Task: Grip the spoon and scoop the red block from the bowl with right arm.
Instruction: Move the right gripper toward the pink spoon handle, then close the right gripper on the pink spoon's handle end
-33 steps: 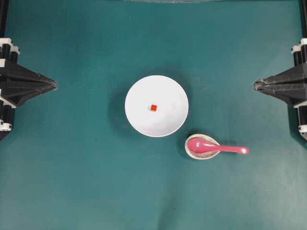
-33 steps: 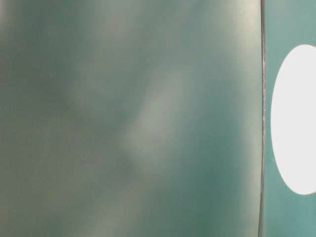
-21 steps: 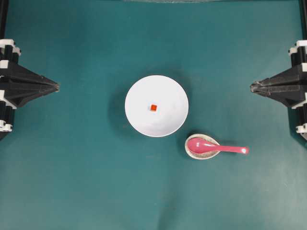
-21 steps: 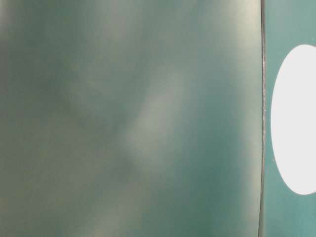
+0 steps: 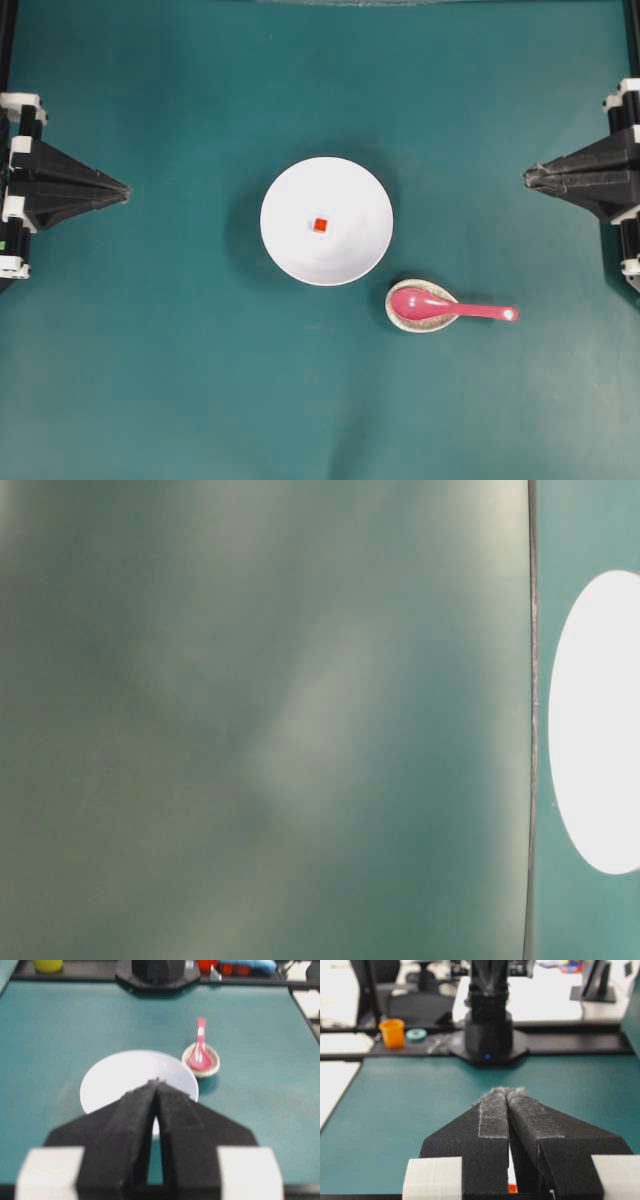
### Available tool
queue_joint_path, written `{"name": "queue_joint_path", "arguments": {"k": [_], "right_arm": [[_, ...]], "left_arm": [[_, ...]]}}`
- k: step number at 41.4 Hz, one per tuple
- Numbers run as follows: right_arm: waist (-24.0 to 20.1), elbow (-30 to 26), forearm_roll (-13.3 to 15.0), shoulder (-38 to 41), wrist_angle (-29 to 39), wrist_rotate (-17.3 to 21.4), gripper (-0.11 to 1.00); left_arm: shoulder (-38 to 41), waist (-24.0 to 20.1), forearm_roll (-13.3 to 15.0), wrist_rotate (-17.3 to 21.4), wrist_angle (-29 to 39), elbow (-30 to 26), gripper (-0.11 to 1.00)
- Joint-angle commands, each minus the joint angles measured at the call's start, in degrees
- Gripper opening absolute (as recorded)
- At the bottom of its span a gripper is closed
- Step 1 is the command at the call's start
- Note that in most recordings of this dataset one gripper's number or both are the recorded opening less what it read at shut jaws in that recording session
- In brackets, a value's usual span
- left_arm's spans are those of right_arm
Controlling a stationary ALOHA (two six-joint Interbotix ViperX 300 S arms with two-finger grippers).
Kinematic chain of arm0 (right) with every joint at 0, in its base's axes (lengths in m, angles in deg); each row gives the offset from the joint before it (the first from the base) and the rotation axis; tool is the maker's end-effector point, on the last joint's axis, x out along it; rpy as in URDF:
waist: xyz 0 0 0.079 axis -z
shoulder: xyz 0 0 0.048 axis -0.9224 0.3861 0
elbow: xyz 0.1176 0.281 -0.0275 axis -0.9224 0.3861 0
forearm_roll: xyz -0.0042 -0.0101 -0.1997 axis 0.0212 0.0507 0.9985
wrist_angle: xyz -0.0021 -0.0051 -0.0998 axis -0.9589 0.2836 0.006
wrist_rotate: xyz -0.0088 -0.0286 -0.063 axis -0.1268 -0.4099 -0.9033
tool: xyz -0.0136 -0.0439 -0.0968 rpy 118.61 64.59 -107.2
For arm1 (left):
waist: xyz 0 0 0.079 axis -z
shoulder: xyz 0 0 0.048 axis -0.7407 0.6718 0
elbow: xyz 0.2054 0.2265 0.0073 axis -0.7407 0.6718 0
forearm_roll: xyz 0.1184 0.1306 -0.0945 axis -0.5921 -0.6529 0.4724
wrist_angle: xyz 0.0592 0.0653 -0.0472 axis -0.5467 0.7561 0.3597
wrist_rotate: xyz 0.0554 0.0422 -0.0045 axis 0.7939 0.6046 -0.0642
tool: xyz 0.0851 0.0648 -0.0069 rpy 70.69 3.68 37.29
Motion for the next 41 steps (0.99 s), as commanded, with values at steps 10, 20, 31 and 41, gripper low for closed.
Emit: {"name": "queue_joint_path", "arguments": {"k": [10,20,31,41], "right_arm": [[-0.1,-1.5,-1.9,1.3,1.1,0.3,0.06],[-0.1,-1.2,-8.0,2.0,4.1,0.6,0.43],[-0.2,-0.3,-11.4,6.6,8.0,0.9,0.63],[-2.8,3.1,-12.1,16.3,4.3,0.9,0.63]], "left_arm": [[0.5,-3.0,-0.2,0.1,1.1,-1.4,0.0],[1.8,-3.2,-0.1,-0.1,1.1,-1.3,0.0],[4.6,-3.2,-0.1,-0.1,0.9,-1.1,0.0],[5.6,-3.2,-0.1,0.2,1.1,-1.1,0.0]]}}
